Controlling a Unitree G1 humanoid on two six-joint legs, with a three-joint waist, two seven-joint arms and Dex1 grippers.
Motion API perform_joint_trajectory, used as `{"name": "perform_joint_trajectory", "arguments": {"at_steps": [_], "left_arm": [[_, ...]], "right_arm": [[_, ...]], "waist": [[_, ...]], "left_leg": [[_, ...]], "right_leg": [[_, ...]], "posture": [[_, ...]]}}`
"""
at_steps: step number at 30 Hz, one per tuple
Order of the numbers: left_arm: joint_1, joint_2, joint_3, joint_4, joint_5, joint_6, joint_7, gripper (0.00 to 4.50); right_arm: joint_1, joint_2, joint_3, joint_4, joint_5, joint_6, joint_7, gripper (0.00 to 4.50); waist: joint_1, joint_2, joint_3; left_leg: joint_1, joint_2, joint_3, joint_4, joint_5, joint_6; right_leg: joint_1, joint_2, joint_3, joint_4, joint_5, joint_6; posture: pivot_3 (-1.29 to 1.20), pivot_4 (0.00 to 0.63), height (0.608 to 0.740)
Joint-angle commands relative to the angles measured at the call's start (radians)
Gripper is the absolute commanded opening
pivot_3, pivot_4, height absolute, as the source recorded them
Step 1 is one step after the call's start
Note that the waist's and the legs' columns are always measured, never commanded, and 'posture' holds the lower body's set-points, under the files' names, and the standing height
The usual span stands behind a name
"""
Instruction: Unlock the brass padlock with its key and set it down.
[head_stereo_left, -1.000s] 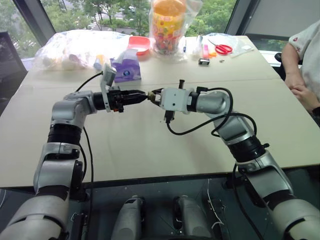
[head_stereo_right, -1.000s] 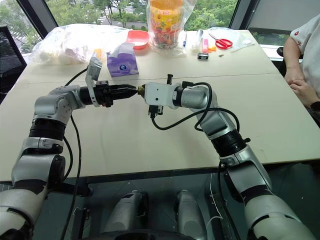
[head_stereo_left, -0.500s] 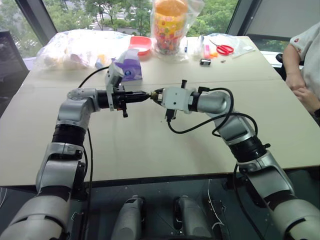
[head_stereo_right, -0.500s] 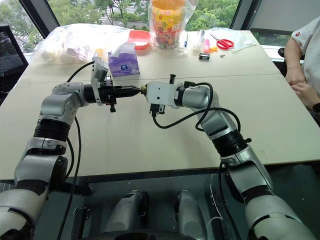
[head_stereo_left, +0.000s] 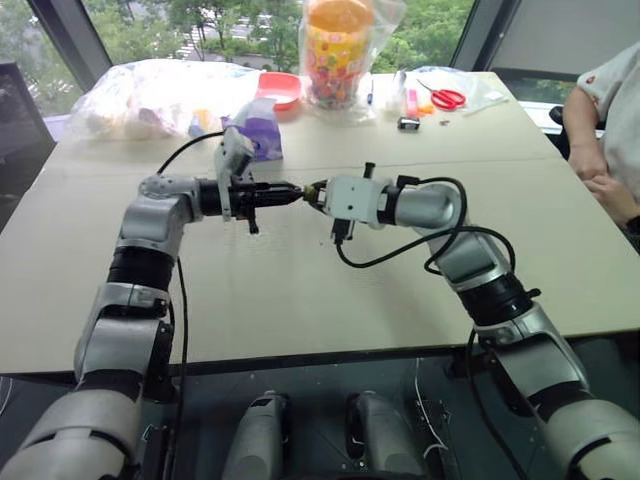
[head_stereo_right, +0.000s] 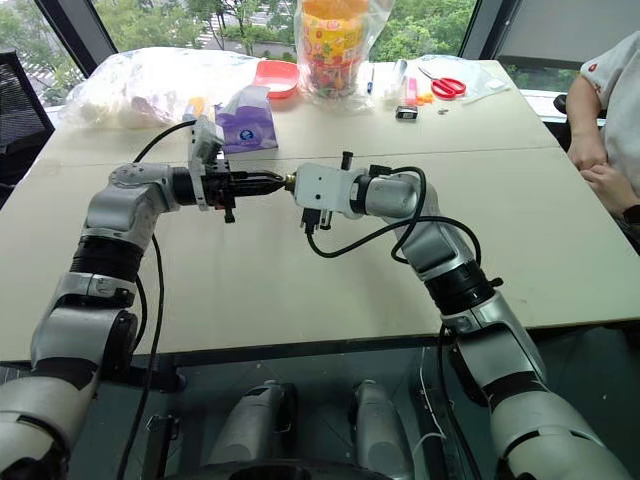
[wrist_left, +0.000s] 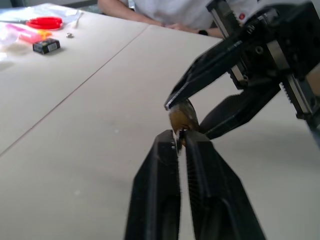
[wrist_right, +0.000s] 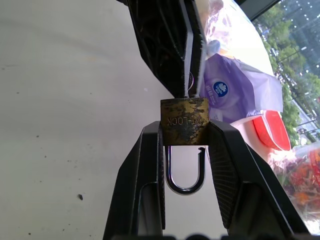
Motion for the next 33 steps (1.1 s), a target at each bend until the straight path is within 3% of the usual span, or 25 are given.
{"name": "perform_joint_trajectory", "arguments": {"at_steps": [1,10,22,25,27,33], "left_arm": [[-0.034,0.020,0.052,-0.003,-0.047,0.070,0.000,1.77],[-0.006,0.028,0.045,-0.066,-0.101,0.168,-0.079,1.77],[-0.053,-0.040,0.013,0.036,-0.050,0.112,-0.063,1.77],[-0.072,-0.055,0.016,0.072,-0.038,0.093,-0.058,1.03],[-0.079,-0.059,0.018,0.084,-0.035,0.085,-0.057,0.15],[-0.087,-0.064,0.024,0.104,-0.027,0.071,-0.045,0.01]], "right_arm": [[-0.021,0.002,-0.014,-0.045,0.011,-0.025,-0.005,0.70],[-0.024,0.004,-0.017,-0.041,0.007,-0.029,-0.013,0.70],[-0.020,0.006,-0.015,-0.065,0.003,-0.018,-0.016,0.70],[-0.018,0.007,-0.015,-0.074,0.001,-0.012,-0.018,0.70],[-0.016,0.007,-0.015,-0.078,0.001,-0.008,-0.019,0.70],[-0.014,0.006,-0.014,-0.084,-0.003,-0.002,-0.018,0.70]], "waist": [[0.001,0.000,0.000],[0.003,0.000,0.000],[0.004,0.000,0.000],[0.003,0.000,0.000],[0.003,0.000,0.000],[0.002,0.000,0.000]], "left_leg": [[0.000,0.000,0.000,0.000,0.000,0.000],[0.000,0.000,0.000,0.001,0.000,0.000],[0.000,0.000,0.000,0.001,0.000,0.000],[0.000,0.000,0.000,0.001,0.000,0.000],[0.000,0.000,0.000,0.001,0.000,0.000],[0.000,0.000,0.000,0.001,0.000,0.000]], "right_leg": [[0.000,0.000,0.000,0.000,0.000,0.000],[0.001,-0.001,0.000,0.000,0.000,0.000],[0.001,0.000,0.000,0.000,0.000,0.000],[0.001,0.000,0.000,0.000,0.000,0.000],[0.001,0.000,0.000,0.000,0.000,0.000],[0.000,0.000,0.000,0.000,0.000,0.000]], "posture": [[0.00,0.150,0.740],[0.00,0.150,0.740],[0.00,0.150,0.740],[0.00,0.150,0.740],[0.00,0.150,0.740],[0.00,0.150,0.740]]}}
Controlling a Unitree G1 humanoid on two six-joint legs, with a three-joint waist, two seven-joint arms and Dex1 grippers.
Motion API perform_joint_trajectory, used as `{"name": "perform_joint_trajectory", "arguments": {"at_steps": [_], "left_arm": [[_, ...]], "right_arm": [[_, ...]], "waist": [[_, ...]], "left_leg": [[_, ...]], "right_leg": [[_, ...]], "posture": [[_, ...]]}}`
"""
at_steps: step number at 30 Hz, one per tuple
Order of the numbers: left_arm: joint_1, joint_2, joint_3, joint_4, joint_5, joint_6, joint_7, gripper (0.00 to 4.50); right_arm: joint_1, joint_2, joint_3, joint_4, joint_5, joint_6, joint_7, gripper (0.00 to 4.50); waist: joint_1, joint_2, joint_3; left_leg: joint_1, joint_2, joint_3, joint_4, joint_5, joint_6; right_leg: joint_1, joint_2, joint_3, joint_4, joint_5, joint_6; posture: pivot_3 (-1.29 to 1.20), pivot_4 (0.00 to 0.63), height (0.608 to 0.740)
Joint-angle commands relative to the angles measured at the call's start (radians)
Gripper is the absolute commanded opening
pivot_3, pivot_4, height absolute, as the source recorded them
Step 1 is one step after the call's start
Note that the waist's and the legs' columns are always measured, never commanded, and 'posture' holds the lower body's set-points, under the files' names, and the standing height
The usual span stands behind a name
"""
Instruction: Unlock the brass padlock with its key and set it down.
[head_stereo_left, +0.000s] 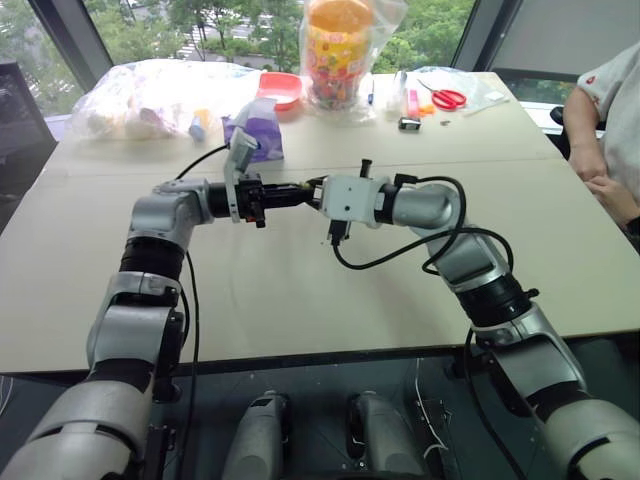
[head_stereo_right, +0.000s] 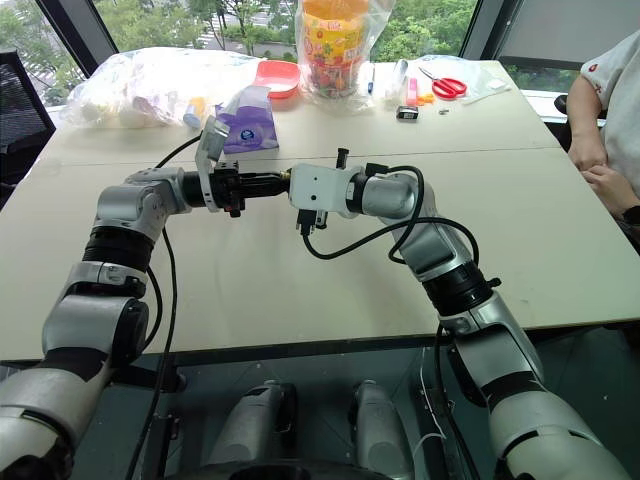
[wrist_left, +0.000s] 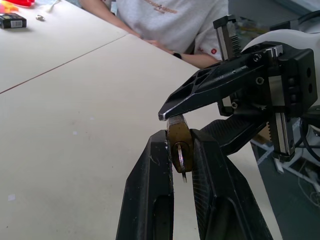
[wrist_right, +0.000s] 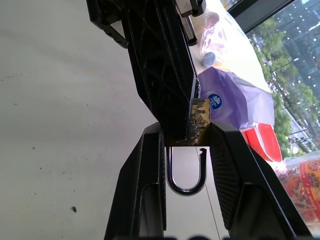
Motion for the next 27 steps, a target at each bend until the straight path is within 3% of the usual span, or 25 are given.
{"name": "perform_joint_trajectory", "arguments": {"at_steps": [1,4,12,19,27], "left_arm": [[-0.033,0.003,0.018,-0.005,0.005,-0.031,0.016,0.01],[-0.026,0.001,0.035,-0.016,-0.008,-0.023,0.029,0.01],[0.024,0.018,0.058,-0.086,-0.032,0.011,0.041,0.00],[0.060,0.035,0.059,-0.156,-0.050,0.036,0.048,0.00],[0.084,0.029,0.043,-0.219,-0.067,0.063,0.050,0.00]], "right_arm": [[-0.014,0.005,-0.014,-0.056,0.014,-0.004,-0.002,0.70],[-0.009,0.006,-0.018,-0.058,0.021,0.006,0.003,0.70],[0.048,-0.031,-0.057,-0.119,0.024,0.071,-0.017,4.43],[0.127,0.078,-0.249,-0.311,0.246,0.390,-0.093,4.43],[0.107,0.093,-0.218,-0.253,0.244,0.386,-0.157,4.43]], "waist": [[0.000,0.000,0.000],[0.001,0.000,0.000],[0.002,0.000,0.000],[0.001,0.000,0.000],[0.002,0.000,0.000]], "left_leg": [[0.000,0.000,0.000,0.000,0.000,0.000],[0.000,0.000,0.000,0.000,0.000,0.000],[0.000,0.000,0.000,0.000,0.000,0.000],[0.000,0.001,-0.001,0.000,0.000,0.000],[0.001,0.001,-0.001,0.001,0.000,0.000]], "right_leg": [[0.000,0.000,0.000,0.000,0.000,0.000],[0.000,0.000,0.000,0.000,0.000,0.000],[0.000,0.000,0.000,0.000,0.000,0.000],[0.001,0.000,0.000,0.001,0.000,0.000],[0.001,0.000,0.000,0.001,0.000,0.000]], "posture": [[0.00,0.150,0.740],[0.00,0.150,0.740],[0.00,0.150,0.740],[0.00,0.150,0.740],[0.00,0.150,0.740]]}}
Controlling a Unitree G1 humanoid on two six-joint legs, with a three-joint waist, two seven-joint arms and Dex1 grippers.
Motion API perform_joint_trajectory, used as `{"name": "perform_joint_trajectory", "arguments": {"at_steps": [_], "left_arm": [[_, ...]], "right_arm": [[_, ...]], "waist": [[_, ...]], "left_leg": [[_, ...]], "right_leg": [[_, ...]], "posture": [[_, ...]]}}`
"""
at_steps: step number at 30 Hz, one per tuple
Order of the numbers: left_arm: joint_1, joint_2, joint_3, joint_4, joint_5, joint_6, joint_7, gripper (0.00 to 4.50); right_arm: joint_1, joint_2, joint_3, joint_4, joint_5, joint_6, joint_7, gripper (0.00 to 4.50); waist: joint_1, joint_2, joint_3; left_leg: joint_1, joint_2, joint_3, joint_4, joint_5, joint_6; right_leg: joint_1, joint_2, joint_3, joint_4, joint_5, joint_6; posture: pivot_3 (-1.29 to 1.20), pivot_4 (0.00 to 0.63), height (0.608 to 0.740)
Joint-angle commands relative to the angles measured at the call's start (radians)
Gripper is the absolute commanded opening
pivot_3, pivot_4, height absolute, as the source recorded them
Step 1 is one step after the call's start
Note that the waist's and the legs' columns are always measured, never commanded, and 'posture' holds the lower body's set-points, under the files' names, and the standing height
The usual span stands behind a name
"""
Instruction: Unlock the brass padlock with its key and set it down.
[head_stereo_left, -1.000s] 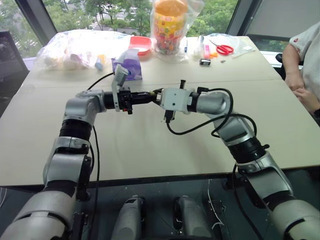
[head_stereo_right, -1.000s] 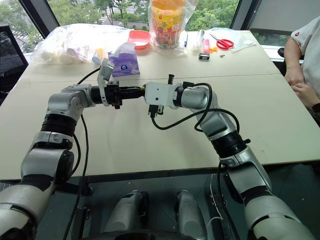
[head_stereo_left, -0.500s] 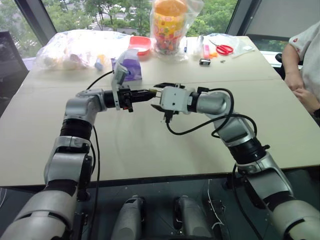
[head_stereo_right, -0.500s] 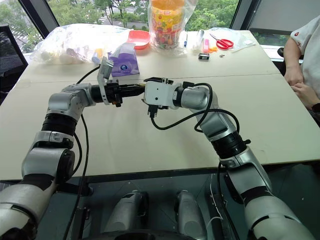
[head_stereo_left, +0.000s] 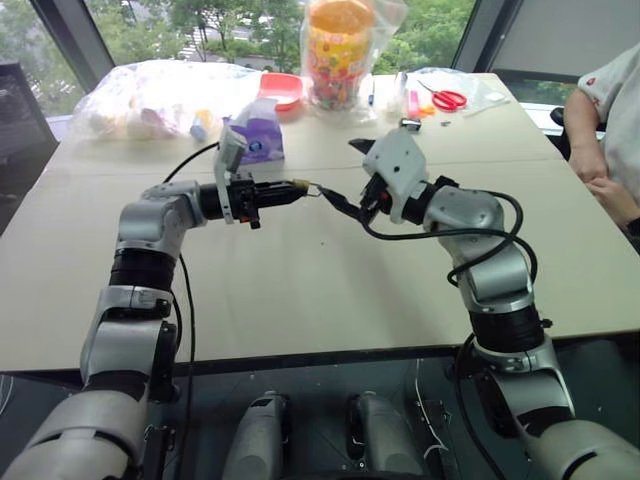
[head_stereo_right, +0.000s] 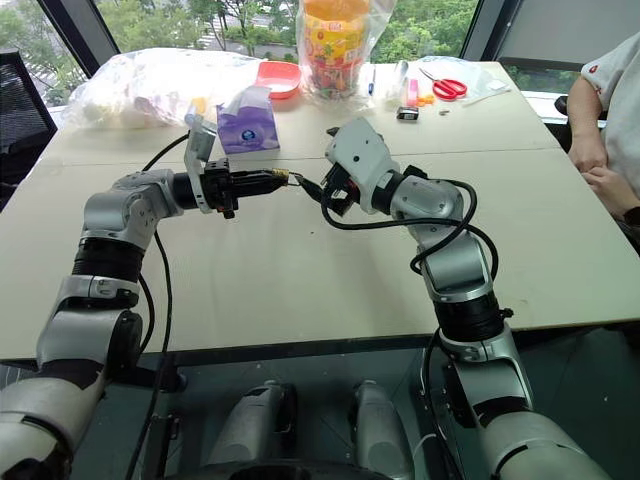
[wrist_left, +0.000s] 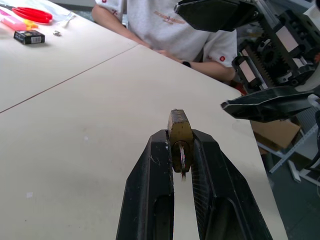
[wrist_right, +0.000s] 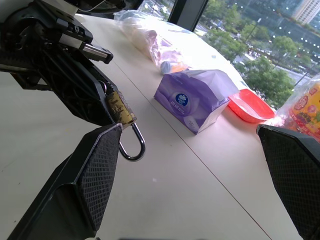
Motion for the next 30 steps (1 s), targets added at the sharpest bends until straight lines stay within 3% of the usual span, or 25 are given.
{"name": "perform_joint_trajectory", "arguments": {"at_steps": [1,13,26,30], "left_arm": [[-0.005,0.003,0.010,-0.058,-0.025,0.007,-0.004,0.00],[0.043,0.026,0.009,-0.182,-0.062,0.066,-0.018,0.00],[0.028,0.017,0.008,-0.148,-0.061,0.034,-0.011,0.00],[0.015,-0.020,0.003,-0.093,-0.050,0.038,0.031,0.00]], "right_arm": [[-0.034,0.011,0.008,0.028,0.007,-0.034,-0.027,4.43],[-0.058,0.002,0.029,0.132,0.012,-0.098,-0.026,4.43],[-0.046,-0.033,0.034,0.117,0.074,-0.029,0.057,4.43],[0.005,-0.139,-0.023,0.077,0.059,-0.006,0.058,4.43]], "waist": [[0.000,0.000,0.000],[-0.001,0.000,0.000],[0.000,0.000,0.000],[0.009,0.000,0.000]], "left_leg": [[0.000,0.000,0.000,0.000,0.000,0.000],[0.000,0.000,0.000,0.000,0.000,0.000],[0.000,0.000,0.000,0.000,0.000,0.000],[0.000,0.000,0.000,0.000,0.000,0.000]], "right_leg": [[0.000,0.000,0.000,0.000,0.000,0.000],[0.000,0.000,0.000,0.000,0.000,0.000],[0.000,0.000,0.000,0.000,0.000,0.000],[0.000,0.000,0.000,-0.001,0.000,0.000]], "posture": [[0.00,0.150,0.740],[0.00,0.150,0.740],[0.00,0.150,0.740],[0.00,0.150,0.740]]}}
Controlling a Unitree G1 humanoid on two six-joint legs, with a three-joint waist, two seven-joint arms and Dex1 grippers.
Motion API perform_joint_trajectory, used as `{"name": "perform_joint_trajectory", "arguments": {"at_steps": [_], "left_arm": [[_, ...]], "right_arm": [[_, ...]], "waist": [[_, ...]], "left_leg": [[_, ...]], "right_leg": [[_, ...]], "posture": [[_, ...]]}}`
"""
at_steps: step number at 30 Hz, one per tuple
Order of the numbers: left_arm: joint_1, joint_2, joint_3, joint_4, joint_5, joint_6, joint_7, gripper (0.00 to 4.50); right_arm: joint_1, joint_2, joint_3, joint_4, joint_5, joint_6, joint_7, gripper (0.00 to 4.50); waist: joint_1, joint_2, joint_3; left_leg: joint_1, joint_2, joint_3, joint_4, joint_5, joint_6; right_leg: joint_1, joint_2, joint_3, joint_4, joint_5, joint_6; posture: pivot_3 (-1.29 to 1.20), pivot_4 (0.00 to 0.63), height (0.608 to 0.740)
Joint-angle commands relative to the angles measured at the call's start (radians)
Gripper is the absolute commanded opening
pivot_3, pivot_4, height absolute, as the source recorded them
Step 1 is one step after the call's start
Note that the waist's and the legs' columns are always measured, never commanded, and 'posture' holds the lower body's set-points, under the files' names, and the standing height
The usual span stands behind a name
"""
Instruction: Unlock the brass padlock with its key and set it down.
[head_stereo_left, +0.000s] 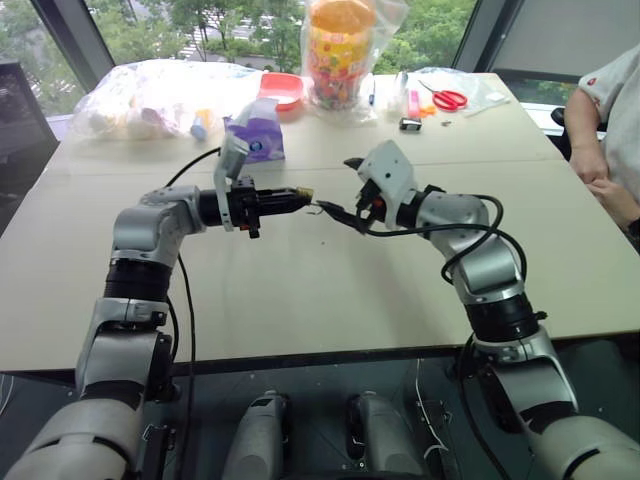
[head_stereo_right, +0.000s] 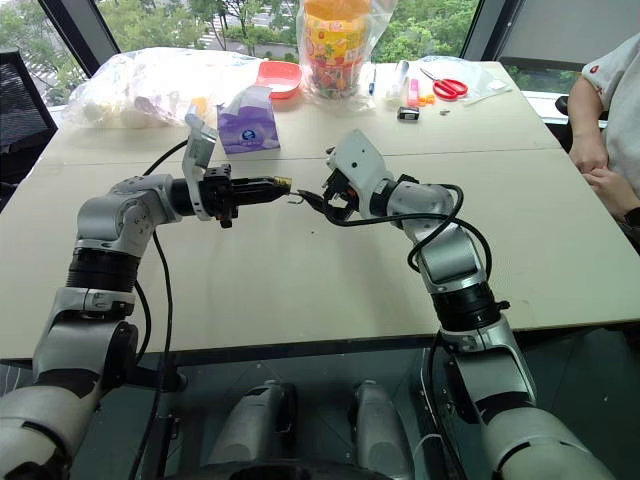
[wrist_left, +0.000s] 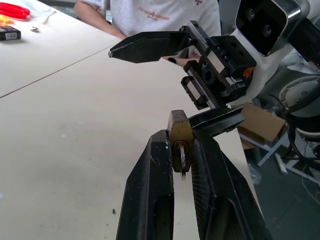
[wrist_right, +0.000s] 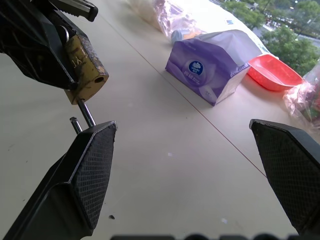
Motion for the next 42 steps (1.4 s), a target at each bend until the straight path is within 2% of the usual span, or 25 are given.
{"name": "perform_joint_trajectory", "arguments": {"at_steps": [1,4,7,10,14,19,21,27,31,34,37,40,42], "left_arm": [[-0.037,-0.044,0.017,0.046,-0.005,-0.010,0.055,0.00],[-0.057,-0.121,-0.006,0.131,0.022,-0.005,0.130,0.00],[-0.088,-0.219,-0.044,0.250,0.062,0.008,0.185,0.00],[-0.149,-0.289,0.005,0.386,0.047,0.026,0.240,0.00],[-0.218,-0.336,0.031,0.551,0.064,-0.019,0.285,0.00],[-0.275,-0.372,0.043,0.706,0.103,-0.080,0.283,0.00],[-0.293,-0.381,0.057,0.748,0.112,-0.098,0.289,1.00],[-0.309,-0.381,0.038,0.793,0.185,-0.135,0.319,3.49],[-0.272,-0.317,-0.006,0.737,0.254,-0.155,0.299,3.49],[-0.208,-0.235,-0.035,0.611,0.281,-0.149,0.257,3.49],[-0.039,-0.100,-0.083,0.293,0.318,-0.176,0.219,3.49],[0.079,-0.039,-0.004,0.017,0.242,-0.058,0.285,3.49],[0.160,-0.014,0.028,-0.148,0.220,-0.043,0.326,3.49]], "right_arm": [[0.046,-0.115,-0.056,-0.090,-0.003,0.026,0.023,4.43],[0.126,-0.221,-0.058,-0.206,0.039,0.135,0.088,4.43],[0.203,-0.239,-0.159,-0.357,0.223,0.467,0.113,4.43],[0.274,-0.283,-0.178,-0.470,0.299,0.622,0.119,4.43],[0.284,-0.290,-0.197,-0.525,0.344,0.742,0.059,4.43],[0.296,-0.293,-0.187,-0.542,0.356,0.775,-0.002,4.43],[0.295,-0.292,-0.179,-0.543,0.362,0.781,-0.019,4.50],[0.289,-0.299,-0.166,-0.533,0.374,0.770,-0.049,4.50],[0.304,-0.313,-0.182,-0.538,0.384,0.768,-0.060,4.50],[0.322,-0.322,-0.198,-0.543,0.391,0.770,-0.071,4.50],[0.349,-0.322,-0.221,-0.543,0.394,0.759,-0.084,4.50],[0.359,-0.311,-0.223,-0.519,0.381,0.721,-0.108,4.50],[0.362,-0.306,-0.214,-0.500,0.366,0.690,-0.127,4.50]], "waist": [[0.009,0.000,0.000],[0.021,0.000,0.000],[0.021,0.000,0.000],[0.021,-0.001,0.000],[0.013,-0.001,0.000],[0.020,-0.001,0.000],[0.020,-0.001,0.000],[0.021,-0.001,0.000],[0.015,-0.001,0.000],[0.008,-0.001,0.000],[-0.008,0.000,0.000],[-0.004,0.000,0.000],[0.001,0.000,0.000]], "left_leg": [[0.000,0.000,0.000,0.000,0.000,0.000],[0.000,-0.001,0.000,0.001,-0.001,0.001],[-0.001,-0.001,0.000,0.002,-0.001,0.002],[-0.001,0.000,-0.001,0.002,-0.001,0.002],[0.000,0.001,-0.001,0.003,-0.002,0.003],[-0.001,0.000,-0.001,0.003,-0.002,0.003],[-0.002,0.000,0.000,0.003,-0.003,0.004],[-0.003,0.000,0.000,0.004,-0.003,0.004],[-0.003,0.000,0.000,0.005,-0.003,0.004],[-0.002,0.001,0.000,0.005,-0.003,0.004],[0.000,0.001,0.000,0.002,-0.003,0.004],[0.000,0.001,0.001,-0.002,-0.003,0.004],[-0.001,0.001,0.000,-0.001,-0.003,0.004]], "right_leg": [[0.000,0.000,0.000,0.000,0.000,0.000],[0.001,-0.001,0.000,-0.002,-0.001,0.000],[0.002,-0.001,0.000,-0.002,-0.001,0.000],[0.002,-0.001,0.000,-0.002,0.000,0.000],[0.001,-0.001,-0.001,-0.002,-0.002,-0.002],[0.001,-0.001,-0.001,-0.002,-0.002,-0.003],[0.001,-0.002,-0.001,-0.003,-0.002,-0.003],[0.000,-0.002,-0.001,-0.003,-0.001,-0.001],[0.001,-0.002,-0.001,-0.003,-0.002,-0.003],[0.001,-0.001,-0.001,-0.003,-0.002,-0.003],[0.000,-0.001,0.000,-0.003,-0.002,-0.003],[-0.001,-0.004,0.001,-0.002,-0.002,-0.003],[-0.002,-0.006,0.000,-0.002,-0.002,-0.003]], "posture": [[0.00,0.150,0.740],[0.00,0.150,0.740],[0.00,0.150,0.740],[0.00,0.150,0.740],[0.00,0.150,0.740],[0.00,0.150,0.740],[0.00,0.150,0.740],[0.00,0.150,0.740],[0.00,0.150,0.740],[0.00,0.150,0.740],[0.00,0.150,0.740],[0.00,0.150,0.740],[0.00,0.150,0.740]]}}
